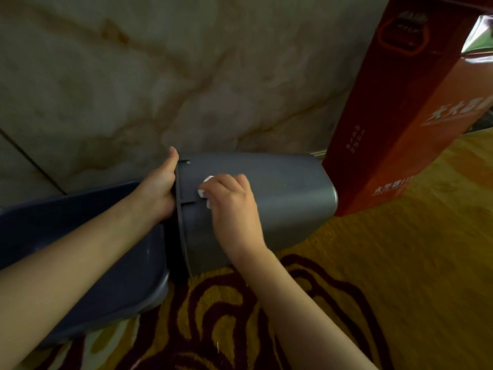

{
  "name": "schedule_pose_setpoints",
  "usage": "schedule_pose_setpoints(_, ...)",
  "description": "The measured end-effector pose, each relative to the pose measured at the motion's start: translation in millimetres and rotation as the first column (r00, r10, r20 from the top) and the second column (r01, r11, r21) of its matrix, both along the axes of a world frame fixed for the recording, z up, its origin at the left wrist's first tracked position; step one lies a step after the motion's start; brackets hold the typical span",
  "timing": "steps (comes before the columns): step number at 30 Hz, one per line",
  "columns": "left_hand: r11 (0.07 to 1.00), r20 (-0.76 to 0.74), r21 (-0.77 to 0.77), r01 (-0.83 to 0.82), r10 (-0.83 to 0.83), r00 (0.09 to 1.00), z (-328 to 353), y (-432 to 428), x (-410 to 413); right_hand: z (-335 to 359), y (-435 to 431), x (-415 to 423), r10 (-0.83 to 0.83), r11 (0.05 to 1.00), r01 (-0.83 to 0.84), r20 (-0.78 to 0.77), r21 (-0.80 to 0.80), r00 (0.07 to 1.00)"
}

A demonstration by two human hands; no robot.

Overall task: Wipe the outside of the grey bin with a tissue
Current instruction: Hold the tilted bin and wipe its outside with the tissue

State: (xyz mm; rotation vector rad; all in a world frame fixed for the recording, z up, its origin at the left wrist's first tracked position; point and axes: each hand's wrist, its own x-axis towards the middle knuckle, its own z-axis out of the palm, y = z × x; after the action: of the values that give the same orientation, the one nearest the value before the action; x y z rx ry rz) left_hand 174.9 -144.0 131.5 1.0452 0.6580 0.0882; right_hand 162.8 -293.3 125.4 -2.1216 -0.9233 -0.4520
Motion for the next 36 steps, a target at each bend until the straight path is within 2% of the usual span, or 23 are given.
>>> schedule_pose_setpoints(4, 0.994, -0.066, 0.072, -0.081, 0.086, 0.994, 3, 2, 4, -14, -51, 35, -0.193, 0.981, 0.193, -0.014, -0.001, 0.981)
schedule_pose_setpoints(8, 0.987, -0.087, 0.11, -0.114, 0.124, 0.989, 6, 4, 12, -35, -105, 68, -0.484, 0.869, 0.492, -0.117, 0.051, 0.867)
schedule_pose_setpoints(13, 0.989, -0.087, 0.102, -0.11, 0.119, 0.989, 5, 6, 16, -28, -110, 81, -0.554, 0.801, 0.586, -0.216, 0.126, 0.804)
schedule_pose_setpoints(15, 0.99, -0.089, 0.091, -0.108, 0.116, 0.989, 6, 5, 15, -19, -85, 60, -0.482, 0.846, 0.499, -0.127, 0.19, 0.867)
schedule_pose_setpoints(17, 0.991, -0.102, 0.082, -0.107, 0.115, 0.988, 7, 5, 15, -17, -50, 25, -0.261, 0.946, 0.253, 0.015, 0.204, 0.965)
schedule_pose_setpoints(19, 0.99, -0.092, 0.077, -0.119, 0.126, 0.988, 7, 4, 14, -23, -25, -6, -0.022, 0.995, 0.013, 0.088, 0.103, 0.996)
schedule_pose_setpoints(20, 0.989, -0.079, 0.073, -0.125, 0.131, 0.988, 7, 3, 14, -26, -20, -13, 0.04, 0.997, -0.046, 0.093, 0.057, 0.995)
schedule_pose_setpoints(23, 0.993, -0.048, 0.032, -0.114, 0.115, 0.992, 7, 2, 13, -29, -35, 2, 0.006, 0.997, -0.013, 0.094, 0.073, 0.996)
schedule_pose_setpoints(25, 0.996, -0.035, 0.004, -0.092, 0.092, 0.995, 8, 3, 12, -26, -55, 28, -0.132, 0.989, 0.128, 0.062, 0.07, 0.989)
schedule_pose_setpoints(27, 0.997, -0.012, -0.01, -0.075, 0.075, 0.997, 9, 3, 10, -19, -73, 59, -0.272, 0.962, 0.271, -0.01, -0.01, 0.962)
schedule_pose_setpoints(30, 0.999, 0.023, -0.015, -0.046, 0.046, 0.999, 8, 1, 6, -8, -79, 86, -0.394, 0.919, 0.387, -0.117, -0.075, 0.912)
schedule_pose_setpoints(32, 1.0, 0.034, -0.02, -0.02, 0.021, 0.999, 8, 1, 2, 1, -62, 85, -0.35, 0.937, 0.349, -0.134, -0.034, 0.927)
schedule_pose_setpoints(36, 0.999, 0.098, -0.051, 0.012, -0.007, 0.995, 5, -1, -7, 20, 0, 57, 0.018, 0.997, -0.012, -0.077, 0.081, 0.997)
